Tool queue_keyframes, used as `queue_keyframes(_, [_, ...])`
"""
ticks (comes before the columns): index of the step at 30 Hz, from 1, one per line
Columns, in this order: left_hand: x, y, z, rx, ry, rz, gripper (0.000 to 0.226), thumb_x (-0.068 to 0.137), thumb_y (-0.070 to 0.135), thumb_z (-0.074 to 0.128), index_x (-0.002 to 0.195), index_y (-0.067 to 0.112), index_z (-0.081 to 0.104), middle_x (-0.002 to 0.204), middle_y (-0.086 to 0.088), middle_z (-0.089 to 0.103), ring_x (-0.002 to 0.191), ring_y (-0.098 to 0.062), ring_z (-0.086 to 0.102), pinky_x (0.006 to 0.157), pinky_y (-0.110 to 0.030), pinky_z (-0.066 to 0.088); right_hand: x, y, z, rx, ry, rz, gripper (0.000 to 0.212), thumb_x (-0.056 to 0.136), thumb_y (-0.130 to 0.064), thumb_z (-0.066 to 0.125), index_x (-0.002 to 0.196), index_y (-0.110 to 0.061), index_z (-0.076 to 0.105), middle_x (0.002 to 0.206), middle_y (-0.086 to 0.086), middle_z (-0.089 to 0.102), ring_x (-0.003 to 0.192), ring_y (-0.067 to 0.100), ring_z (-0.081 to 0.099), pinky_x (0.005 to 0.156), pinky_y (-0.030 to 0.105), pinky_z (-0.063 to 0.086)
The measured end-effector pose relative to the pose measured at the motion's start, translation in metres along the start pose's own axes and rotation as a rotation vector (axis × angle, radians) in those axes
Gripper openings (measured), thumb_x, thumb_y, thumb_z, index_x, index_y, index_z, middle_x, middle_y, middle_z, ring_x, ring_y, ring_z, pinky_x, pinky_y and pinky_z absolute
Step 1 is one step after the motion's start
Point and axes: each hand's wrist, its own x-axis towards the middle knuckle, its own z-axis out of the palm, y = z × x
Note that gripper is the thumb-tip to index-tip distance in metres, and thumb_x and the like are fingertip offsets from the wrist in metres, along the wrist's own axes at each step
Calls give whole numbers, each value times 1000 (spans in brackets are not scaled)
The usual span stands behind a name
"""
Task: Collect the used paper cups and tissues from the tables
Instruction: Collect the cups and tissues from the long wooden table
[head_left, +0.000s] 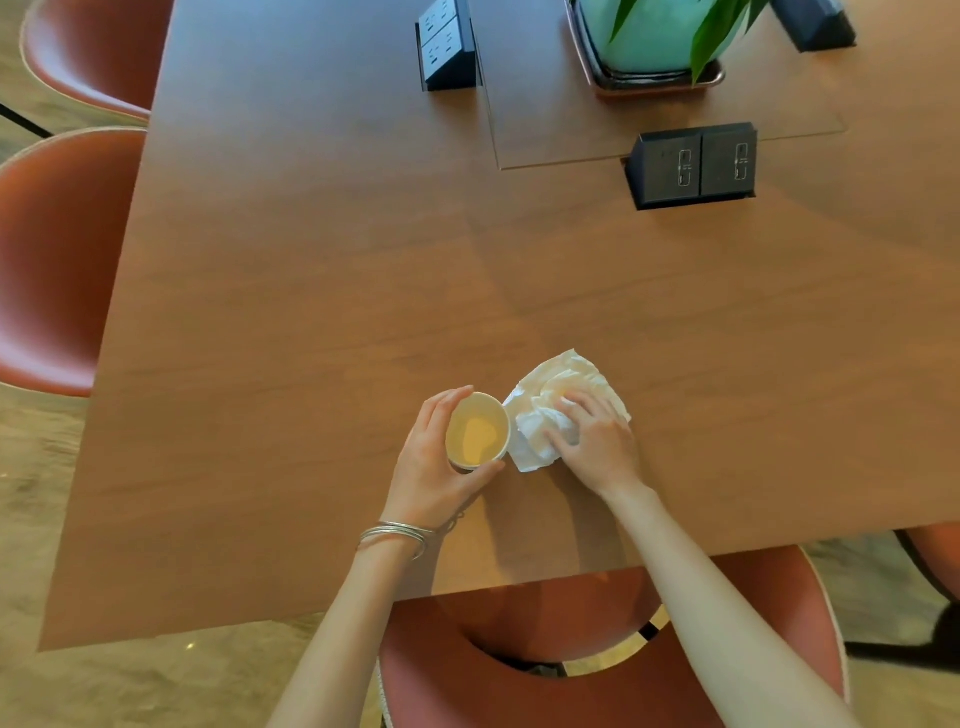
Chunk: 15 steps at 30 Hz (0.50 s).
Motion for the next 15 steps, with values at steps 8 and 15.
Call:
queue_keyframes(8, [-35,-8,-12,28,-32,-8,77,65,33,79,131,29,41,130,15,42,122,3,39,94,-4,30,-55,-9,21,79,81,61,27,83,-36,63,98,-15,72,116,-1,63,118,21,48,100,34,32])
queue_keyframes(15, [-66,-21,-26,56,-45,-7,77,64,36,77,131,34,39,130,25,38,121,4,40,93,-10,35,-76,-26,38,146,80,27,29,61,-27,83,86,-15,75,129,4,55,129,25,38,104,38,34])
